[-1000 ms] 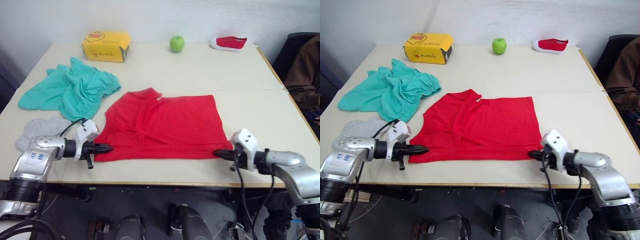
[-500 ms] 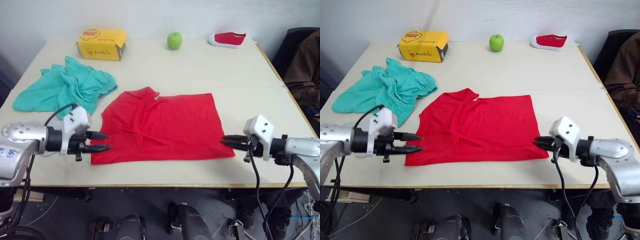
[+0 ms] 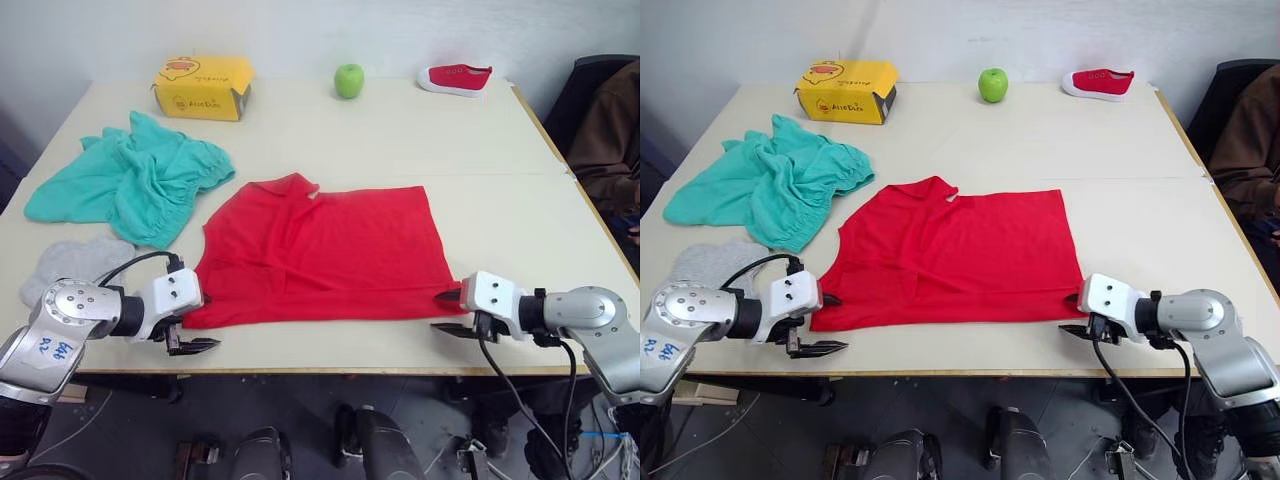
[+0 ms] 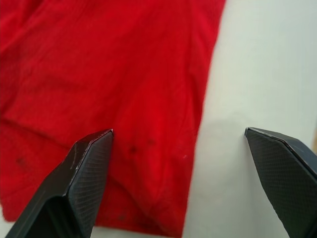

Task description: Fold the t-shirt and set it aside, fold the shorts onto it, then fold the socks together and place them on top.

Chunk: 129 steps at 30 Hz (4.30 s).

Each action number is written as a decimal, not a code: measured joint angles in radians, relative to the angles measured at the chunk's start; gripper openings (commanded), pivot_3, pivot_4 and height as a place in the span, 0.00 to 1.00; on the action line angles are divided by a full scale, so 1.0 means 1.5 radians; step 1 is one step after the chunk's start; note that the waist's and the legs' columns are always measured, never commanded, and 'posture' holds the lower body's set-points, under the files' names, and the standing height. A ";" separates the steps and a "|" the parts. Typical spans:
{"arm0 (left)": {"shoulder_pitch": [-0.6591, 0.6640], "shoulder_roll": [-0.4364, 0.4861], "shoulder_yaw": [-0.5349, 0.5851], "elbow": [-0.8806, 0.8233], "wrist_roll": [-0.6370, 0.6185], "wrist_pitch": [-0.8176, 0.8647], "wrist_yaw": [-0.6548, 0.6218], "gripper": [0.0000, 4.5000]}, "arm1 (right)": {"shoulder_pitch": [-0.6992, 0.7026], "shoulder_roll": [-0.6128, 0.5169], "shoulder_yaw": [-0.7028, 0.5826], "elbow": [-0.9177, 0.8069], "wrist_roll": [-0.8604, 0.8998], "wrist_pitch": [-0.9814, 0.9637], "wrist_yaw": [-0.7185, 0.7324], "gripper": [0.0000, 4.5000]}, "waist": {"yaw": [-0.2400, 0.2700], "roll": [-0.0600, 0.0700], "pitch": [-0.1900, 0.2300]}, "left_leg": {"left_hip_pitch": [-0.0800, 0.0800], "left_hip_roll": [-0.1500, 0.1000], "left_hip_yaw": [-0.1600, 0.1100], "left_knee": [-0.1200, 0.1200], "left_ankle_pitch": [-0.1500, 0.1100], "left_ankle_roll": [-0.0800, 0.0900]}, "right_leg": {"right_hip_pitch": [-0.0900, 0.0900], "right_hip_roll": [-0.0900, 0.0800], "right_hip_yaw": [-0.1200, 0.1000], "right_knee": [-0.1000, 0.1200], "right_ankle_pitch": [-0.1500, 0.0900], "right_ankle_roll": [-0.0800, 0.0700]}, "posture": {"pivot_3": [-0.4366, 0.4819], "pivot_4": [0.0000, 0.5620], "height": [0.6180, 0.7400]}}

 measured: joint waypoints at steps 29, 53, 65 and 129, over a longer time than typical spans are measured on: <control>0.104 0.028 0.053 -0.024 -0.030 -0.060 -0.076 0.01 | 0.183 -0.116 -0.073 -0.131 0.137 0.106 0.137 0.00 | 0.001 0.000 0.000 | 0.000 0.000 -0.001 0.000 -0.002 0.002 | 0.001 -0.001 -0.001 -0.002 0.001 0.000 | 0.48 0.27 1.00; 0.209 0.027 0.103 -0.122 -0.059 0.019 -0.048 0.01 | 0.205 -0.116 -0.106 -0.111 0.110 0.072 0.101 0.00 | 0.002 0.000 0.000 | 0.000 0.000 0.000 -0.001 -0.003 0.001 | 0.001 0.001 0.000 -0.002 0.000 0.000 | 0.48 0.27 1.00; 0.142 0.039 0.142 -0.059 -0.195 0.174 -0.112 0.70 | 0.118 -0.126 -0.129 -0.143 0.275 0.273 0.155 0.76 | 0.001 0.001 0.000 | 0.000 0.001 -0.001 0.000 -0.002 0.002 | 0.000 0.001 0.000 -0.001 0.001 0.000 | 0.48 0.27 1.00; -0.621 -0.295 0.018 0.951 0.099 -0.154 0.084 0.00 | -0.497 0.265 -0.045 0.542 0.022 0.320 -0.275 0.00 | -0.020 0.000 0.000 | -0.004 0.002 0.002 0.011 -0.002 0.001 | -0.002 0.001 -0.001 0.009 0.001 -0.001 | 0.48 0.27 1.00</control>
